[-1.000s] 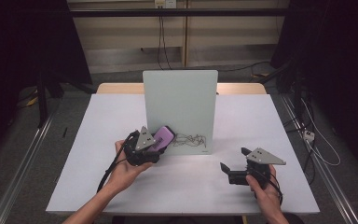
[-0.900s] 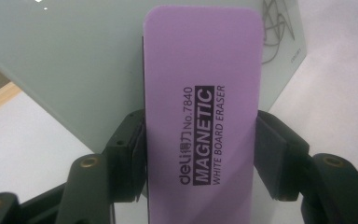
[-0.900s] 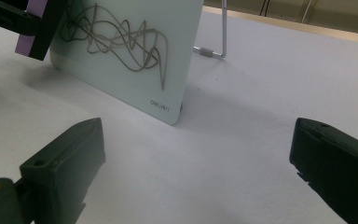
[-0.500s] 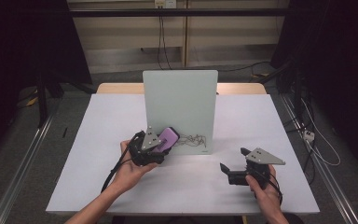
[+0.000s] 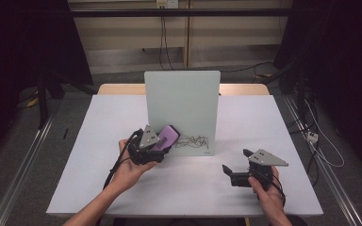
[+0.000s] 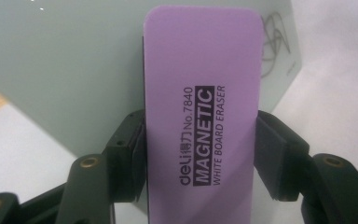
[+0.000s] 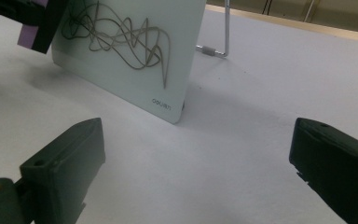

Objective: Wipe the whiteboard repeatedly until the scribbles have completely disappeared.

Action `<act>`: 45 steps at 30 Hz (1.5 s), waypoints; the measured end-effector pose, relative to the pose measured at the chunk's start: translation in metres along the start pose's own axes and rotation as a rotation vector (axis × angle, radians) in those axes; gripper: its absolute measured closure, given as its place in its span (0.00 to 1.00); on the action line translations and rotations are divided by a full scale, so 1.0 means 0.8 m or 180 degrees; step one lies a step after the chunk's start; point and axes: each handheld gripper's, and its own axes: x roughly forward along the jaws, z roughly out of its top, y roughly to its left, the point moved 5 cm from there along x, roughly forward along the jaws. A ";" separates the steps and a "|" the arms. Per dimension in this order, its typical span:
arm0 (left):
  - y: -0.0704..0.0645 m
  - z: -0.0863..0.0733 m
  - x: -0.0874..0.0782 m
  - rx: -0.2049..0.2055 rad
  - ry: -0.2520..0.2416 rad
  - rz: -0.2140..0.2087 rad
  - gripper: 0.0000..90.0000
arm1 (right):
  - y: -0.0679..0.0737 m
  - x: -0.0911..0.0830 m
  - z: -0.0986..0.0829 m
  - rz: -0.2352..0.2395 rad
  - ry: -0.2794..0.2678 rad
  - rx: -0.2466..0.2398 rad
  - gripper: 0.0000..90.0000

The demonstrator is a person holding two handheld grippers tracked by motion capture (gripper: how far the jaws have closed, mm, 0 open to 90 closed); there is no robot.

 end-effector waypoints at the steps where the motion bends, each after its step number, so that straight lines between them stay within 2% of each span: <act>1: 0.003 0.003 -0.002 -0.0025 -0.0030 0.0016 0.46 | 0.000 0.000 0.000 0.0001 0.0000 0.0002 0.03; 4: 0.011 0.009 -0.008 -0.0003 -0.0028 0.0035 0.46 | 0.000 0.000 0.000 0.0003 0.0004 -0.0003 0.03; 5: 0.011 0.011 -0.008 -0.0036 -0.0050 0.0038 0.46 | 0.001 0.000 0.000 0.0006 0.0000 -0.0006 0.03; 7: 0.012 0.012 -0.008 0.0015 -0.0028 0.0043 0.46 | 0.001 0.001 0.000 0.0011 0.0002 -0.0009 0.03; 8: 0.010 0.012 -0.006 -0.0007 -0.0060 0.0058 0.46 | 0.001 0.001 0.000 0.0012 0.0004 -0.0010 0.03; 9: 0.011 0.010 -0.007 0.0055 -0.0008 0.0053 0.46 | 0.001 0.001 0.000 0.0010 0.0003 -0.0010 0.03; 10: 0.009 0.010 -0.006 0.0037 -0.0035 0.0048 0.46 | 0.001 0.001 0.000 0.0009 0.0004 -0.0006 0.03; 15: 0.001 0.002 0.000 0.0159 0.0038 0.0041 0.46 | 0.001 0.000 0.000 0.0017 0.0003 -0.0010 0.04; 19: -0.001 -0.014 0.000 0.0231 0.0156 -0.0002 0.46 | 0.001 -0.001 0.000 0.0015 -0.0008 -0.0005 0.04; 22: 0.003 -0.025 -0.004 0.0157 0.0133 -0.0022 0.46 | 0.000 -0.001 0.000 0.0008 0.0002 0.0002 0.04; 24: 0.003 -0.029 -0.005 0.0157 0.0142 -0.0021 0.46 | -0.001 0.000 0.000 0.0008 0.0004 0.0003 0.04; 32: -0.002 -0.027 0.001 0.0117 0.0145 -0.0033 0.46 | 0.001 0.000 0.000 0.0011 0.0004 -0.0012 0.04; 45: -0.021 -0.015 0.021 0.0201 0.0187 -0.0132 0.45 | 0.001 0.000 0.000 0.0018 0.0000 -0.0016 0.04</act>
